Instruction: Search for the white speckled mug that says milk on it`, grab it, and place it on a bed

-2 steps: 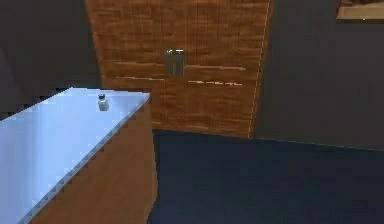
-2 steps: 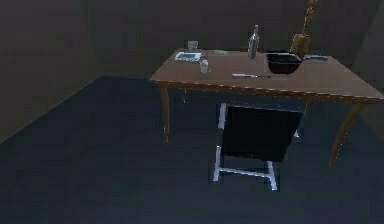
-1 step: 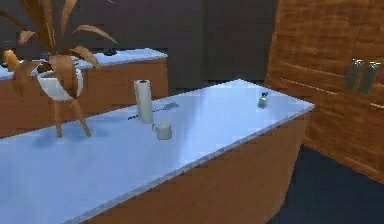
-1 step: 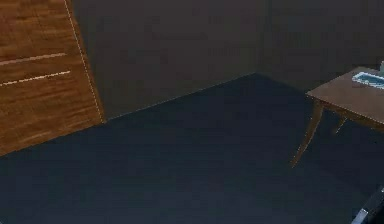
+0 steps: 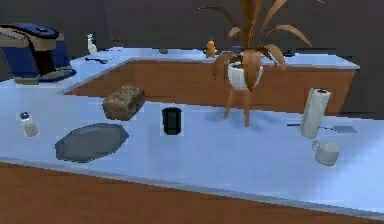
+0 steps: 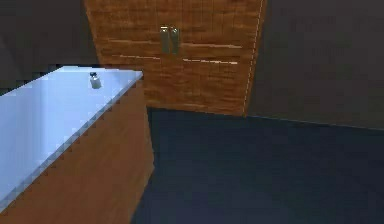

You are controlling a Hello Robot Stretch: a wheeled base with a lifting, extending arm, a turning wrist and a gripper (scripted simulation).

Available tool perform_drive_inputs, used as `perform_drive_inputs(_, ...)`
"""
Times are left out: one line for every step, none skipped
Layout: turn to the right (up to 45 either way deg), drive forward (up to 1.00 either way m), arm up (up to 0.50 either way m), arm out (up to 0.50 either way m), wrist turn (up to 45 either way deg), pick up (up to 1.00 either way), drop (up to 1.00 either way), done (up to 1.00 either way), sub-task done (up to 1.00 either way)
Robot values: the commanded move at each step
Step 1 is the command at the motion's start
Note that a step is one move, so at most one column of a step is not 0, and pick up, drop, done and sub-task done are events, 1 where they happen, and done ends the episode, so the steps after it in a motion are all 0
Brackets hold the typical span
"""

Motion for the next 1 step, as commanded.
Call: perform_drive_inputs(-45.0, 0.0, 0.0, 0.0, 0.0, 0.0, 0.0, 0.0, 0.0)
